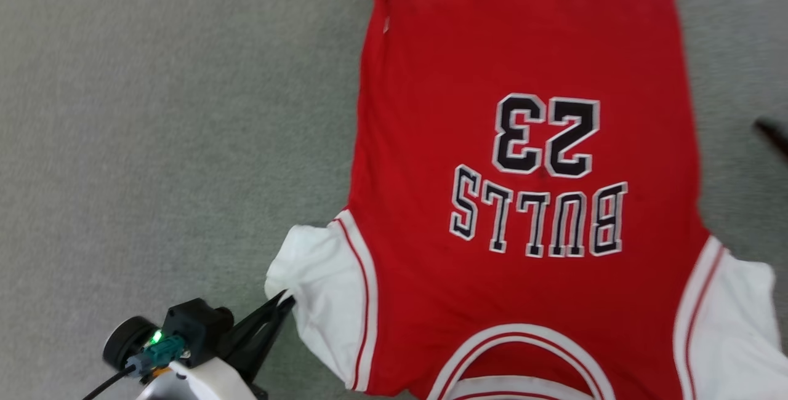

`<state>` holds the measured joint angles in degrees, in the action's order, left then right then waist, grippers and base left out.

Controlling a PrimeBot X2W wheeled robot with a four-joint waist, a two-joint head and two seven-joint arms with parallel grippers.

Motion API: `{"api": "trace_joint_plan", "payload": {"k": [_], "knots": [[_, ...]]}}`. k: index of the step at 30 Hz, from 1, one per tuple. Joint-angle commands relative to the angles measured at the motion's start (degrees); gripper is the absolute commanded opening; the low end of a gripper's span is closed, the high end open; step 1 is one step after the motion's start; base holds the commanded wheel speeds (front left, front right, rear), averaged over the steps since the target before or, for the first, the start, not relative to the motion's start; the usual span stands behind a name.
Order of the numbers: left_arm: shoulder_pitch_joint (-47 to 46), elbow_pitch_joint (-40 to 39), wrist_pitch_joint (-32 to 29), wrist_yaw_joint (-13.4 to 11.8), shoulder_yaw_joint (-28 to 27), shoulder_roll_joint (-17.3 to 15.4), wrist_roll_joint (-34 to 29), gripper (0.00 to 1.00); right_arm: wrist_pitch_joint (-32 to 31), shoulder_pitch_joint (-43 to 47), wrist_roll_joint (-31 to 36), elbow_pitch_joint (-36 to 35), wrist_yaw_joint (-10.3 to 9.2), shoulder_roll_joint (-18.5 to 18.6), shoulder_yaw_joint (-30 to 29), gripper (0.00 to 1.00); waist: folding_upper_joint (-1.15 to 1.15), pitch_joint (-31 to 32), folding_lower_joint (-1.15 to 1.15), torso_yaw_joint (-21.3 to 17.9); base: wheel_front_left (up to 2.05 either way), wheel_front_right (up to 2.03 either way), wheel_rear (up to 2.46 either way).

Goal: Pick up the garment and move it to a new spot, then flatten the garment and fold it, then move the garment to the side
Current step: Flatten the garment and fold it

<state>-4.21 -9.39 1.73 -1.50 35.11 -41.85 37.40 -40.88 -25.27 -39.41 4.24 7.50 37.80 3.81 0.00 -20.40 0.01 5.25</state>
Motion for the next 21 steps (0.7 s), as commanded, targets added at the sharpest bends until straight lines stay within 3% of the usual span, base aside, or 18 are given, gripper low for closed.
{"api": "trace_joint_plan", "payload": {"k": [1,9,14,21], "knots": [[-1.83,-1.94,-0.73,0.50,0.50,0.51,-0.28,0.00,-4.67,-5.39,1.72,1.62,-0.02,-0.76,-1.93,1.00,0.00,-5.87,-0.01,5.53,0.00,0.00,0.00],[-6.12,-6.67,-1.03,2.16,2.73,3.70,-1.93,0.00,-20.87,-24.30,14.10,10.53,-0.02,-3.61,-11.04,1.00,0.00,-12.63,-0.01,14.27,0.00,0.00,0.00],[-7.88,-8.06,-0.58,2.84,4.08,5.42,-3.02,0.00,-25.14,-31.69,22.56,13.96,-0.02,-4.87,-15.25,1.00,0.00,-15.51,-0.01,18.08,0.00,0.00,0.00],[-9.27,-8.16,0.02,3.50,4.95,6.70,-3.82,0.00,-27.38,-35.13,29.54,17.19,-0.02,-3.29,-16.75,1.00,0.00,-17.53,-0.01,20.99,0.00,0.00,0.00]]}}
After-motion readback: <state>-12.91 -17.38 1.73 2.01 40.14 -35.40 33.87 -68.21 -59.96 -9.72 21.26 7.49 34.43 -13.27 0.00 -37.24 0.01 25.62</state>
